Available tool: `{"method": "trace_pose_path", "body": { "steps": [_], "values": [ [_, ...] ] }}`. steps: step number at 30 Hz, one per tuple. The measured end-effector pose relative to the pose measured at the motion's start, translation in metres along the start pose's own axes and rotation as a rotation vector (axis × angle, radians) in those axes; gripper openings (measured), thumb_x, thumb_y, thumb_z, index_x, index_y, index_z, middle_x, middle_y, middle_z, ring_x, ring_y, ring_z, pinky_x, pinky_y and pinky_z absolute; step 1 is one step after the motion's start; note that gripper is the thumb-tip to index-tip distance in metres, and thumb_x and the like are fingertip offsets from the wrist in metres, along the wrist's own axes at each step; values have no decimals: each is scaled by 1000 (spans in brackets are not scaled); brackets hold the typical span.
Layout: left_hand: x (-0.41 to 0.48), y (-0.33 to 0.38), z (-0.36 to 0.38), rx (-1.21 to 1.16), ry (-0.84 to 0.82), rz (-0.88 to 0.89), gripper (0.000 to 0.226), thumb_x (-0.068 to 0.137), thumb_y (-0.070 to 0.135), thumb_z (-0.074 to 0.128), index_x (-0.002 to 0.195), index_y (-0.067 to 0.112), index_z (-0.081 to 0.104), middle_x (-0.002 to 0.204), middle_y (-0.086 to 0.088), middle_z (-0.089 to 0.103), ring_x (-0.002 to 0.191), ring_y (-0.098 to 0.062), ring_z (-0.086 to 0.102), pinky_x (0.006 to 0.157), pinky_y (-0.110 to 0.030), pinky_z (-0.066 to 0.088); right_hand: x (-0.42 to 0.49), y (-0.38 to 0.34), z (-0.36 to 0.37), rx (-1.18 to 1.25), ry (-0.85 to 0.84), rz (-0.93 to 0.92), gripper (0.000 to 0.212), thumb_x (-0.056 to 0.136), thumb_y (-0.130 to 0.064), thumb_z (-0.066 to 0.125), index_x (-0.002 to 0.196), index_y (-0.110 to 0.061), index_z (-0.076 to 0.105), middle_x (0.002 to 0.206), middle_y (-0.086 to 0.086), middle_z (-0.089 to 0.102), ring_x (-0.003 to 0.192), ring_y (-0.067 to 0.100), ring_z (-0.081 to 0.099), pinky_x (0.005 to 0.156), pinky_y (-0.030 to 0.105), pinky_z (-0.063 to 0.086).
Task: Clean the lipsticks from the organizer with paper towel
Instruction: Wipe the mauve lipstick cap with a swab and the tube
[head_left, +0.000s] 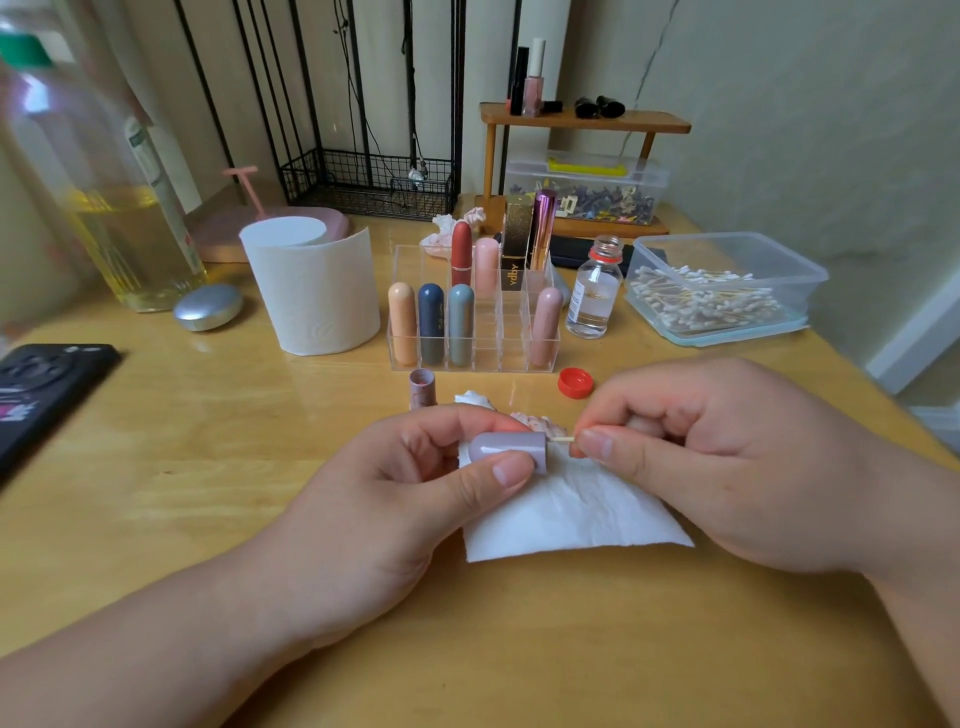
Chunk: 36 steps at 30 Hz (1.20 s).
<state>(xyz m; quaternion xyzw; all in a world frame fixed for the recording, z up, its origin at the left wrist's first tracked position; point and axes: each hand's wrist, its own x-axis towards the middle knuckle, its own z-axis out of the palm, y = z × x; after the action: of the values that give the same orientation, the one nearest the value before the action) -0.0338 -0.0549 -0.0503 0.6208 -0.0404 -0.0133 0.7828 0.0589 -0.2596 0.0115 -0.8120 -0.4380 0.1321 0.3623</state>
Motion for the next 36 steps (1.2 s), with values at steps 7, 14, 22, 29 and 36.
{"method": "trace_pose_path", "body": {
  "steps": [7, 14, 22, 29, 36],
  "values": [
    [0, -2, -1, -14, -3, -13, 27, 86, 22, 67, 108, 7, 72, 113, -20, 71, 112, -38, 65, 100, -41, 51, -1, -1, 0, -62, -140, 95, 17, 97, -35, 55, 85, -29, 66, 56, 7, 53, 49, 12, 42, 49, 35, 39],
    [1, 0, 0, 11, -11, -5, 24, 87, 20, 66, 106, 8, 73, 111, -19, 72, 108, -33, 67, 95, -37, 53, -1, 0, 2, 224, -143, 90, 19, 92, -32, 54, 87, -21, 68, 49, 1, 38, 46, 21, 27, 43, 37, 21],
    [0, -1, -1, -6, -6, -14, 27, 86, 22, 67, 108, 9, 73, 115, -18, 71, 113, -36, 65, 103, -45, 48, 2, -1, 3, -70, -103, 141, 23, 96, -35, 51, 81, -24, 64, 46, -10, 43, 44, 5, 35, 44, 21, 33],
    [1, 0, 0, -6, -8, 8, 22, 85, 20, 67, 104, 11, 74, 105, -13, 73, 101, -27, 68, 89, -33, 53, -2, -3, -1, 131, -214, 173, 20, 96, -34, 55, 85, -26, 69, 45, -5, 43, 44, 14, 33, 46, 37, 28],
    [1, 1, 0, -44, 17, -8, 21, 83, 23, 68, 100, 15, 76, 108, -13, 74, 103, -26, 68, 93, -32, 53, 2, 2, 2, 160, -60, 170, 22, 100, -31, 54, 85, -24, 69, 47, 3, 41, 46, 22, 32, 44, 49, 30]
  ]
}}
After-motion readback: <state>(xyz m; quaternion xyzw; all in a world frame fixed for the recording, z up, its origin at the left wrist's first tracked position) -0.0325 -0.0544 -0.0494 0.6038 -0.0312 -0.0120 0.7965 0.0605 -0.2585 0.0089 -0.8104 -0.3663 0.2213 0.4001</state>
